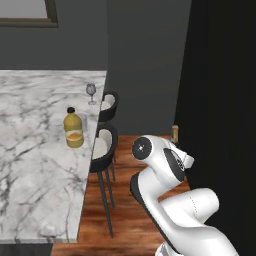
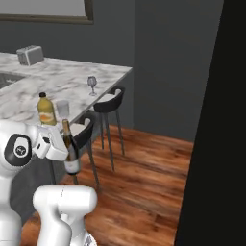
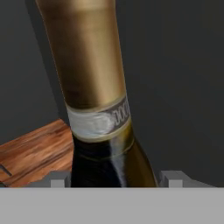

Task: There is a wine glass and glass cup on the dining counter. Place the wine bottle next to the wine glass and the juice bottle next to the glass cup.

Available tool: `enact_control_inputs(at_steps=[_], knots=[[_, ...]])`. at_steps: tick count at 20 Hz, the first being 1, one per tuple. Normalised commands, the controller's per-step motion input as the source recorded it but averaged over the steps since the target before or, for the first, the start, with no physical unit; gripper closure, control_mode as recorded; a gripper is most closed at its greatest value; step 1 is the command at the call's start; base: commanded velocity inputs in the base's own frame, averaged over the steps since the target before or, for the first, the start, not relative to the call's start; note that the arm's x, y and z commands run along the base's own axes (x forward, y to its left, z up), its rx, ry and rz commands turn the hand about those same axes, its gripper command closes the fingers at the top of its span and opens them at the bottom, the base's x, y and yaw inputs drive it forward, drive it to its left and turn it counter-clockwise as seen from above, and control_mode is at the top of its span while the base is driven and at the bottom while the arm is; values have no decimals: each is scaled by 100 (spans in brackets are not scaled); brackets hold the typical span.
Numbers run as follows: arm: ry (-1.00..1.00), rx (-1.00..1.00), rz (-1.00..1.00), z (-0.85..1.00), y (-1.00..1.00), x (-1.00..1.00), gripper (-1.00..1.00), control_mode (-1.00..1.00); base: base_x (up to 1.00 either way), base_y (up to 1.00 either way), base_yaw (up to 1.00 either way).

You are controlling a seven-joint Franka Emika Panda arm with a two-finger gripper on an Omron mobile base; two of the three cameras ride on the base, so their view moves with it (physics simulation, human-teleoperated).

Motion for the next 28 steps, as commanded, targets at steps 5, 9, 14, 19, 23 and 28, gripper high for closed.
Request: enact_control_inputs(at_steps=[5, 9, 14, 19, 23, 28], knots=[[0, 0, 0, 0, 0, 0, 100, 100, 45, -44, 14], [0, 0, 0, 0, 0, 0, 100, 100, 48, -45, 11], [0, 0, 0, 0, 0, 0, 100, 100, 49, -46, 10], [0, 0, 0, 0, 0, 0, 100, 100, 49, -45, 10], [0, 0, 0, 0, 0, 0, 100, 100, 49, -44, 12], [0, 0, 0, 0, 0, 0, 100, 100, 48, -44, 12]])
